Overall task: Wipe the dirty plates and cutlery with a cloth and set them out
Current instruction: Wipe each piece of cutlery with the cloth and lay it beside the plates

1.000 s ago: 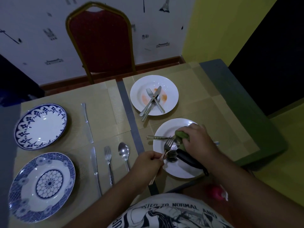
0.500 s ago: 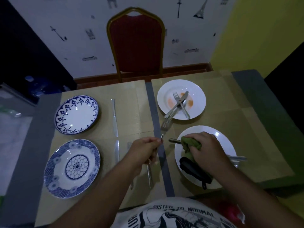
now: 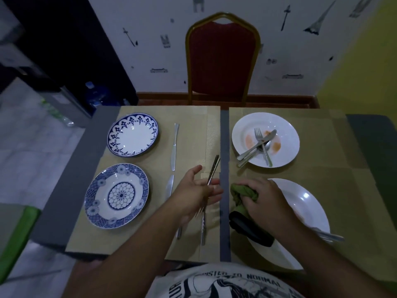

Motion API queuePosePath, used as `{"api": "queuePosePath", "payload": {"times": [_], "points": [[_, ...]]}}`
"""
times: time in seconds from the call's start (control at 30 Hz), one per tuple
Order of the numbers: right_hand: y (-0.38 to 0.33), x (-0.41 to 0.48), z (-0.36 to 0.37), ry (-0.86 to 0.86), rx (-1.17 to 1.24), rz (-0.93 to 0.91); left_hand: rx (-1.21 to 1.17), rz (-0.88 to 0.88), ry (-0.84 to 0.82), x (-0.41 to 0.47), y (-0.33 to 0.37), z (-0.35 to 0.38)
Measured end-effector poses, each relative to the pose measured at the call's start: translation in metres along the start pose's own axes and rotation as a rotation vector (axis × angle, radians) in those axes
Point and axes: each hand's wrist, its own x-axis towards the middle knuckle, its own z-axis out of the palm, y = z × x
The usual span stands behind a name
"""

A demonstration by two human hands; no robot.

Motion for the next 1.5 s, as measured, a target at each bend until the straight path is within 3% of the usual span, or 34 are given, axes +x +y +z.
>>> {"api": "queuePosePath", "payload": {"times": [0.27,0.53,0.93,1.13,1.27,1.4,1.5], "points": [[0.005,0.011,0.003,-0.099,-0.021,-0.069,0.014,-0.012,0.171,0.002,-0.014,0.004],[-0.008,0.047,0.015,-0.15,-0.024,-0.058,0.079,0.013,0.229,0.026,0.004,-0.019],[-0.032,0.145,0.049,-0.075,-0.084,0.059,0.403,0.012,0.271,0.152,0.075,-0.068],[-0.029,0.158,0.06,-0.083,-0.069,0.145,0.749,0.136,0.229,0.178,0.075,-0.077],[-0.03,0.157,0.064,-0.106,-0.116,0.174,1.121,0.43,0.213,0.17,0.07,-0.085],[-0.032,0.153,0.065,-0.121,-0.115,0.199,1.507,0.68,-0.099,0.159,0.056,-0.102],[-0.035,0.147,0.063,-0.117,-0.101,0.191,1.708,0.658,-0.228,0.159,0.042,-0.113]]}}
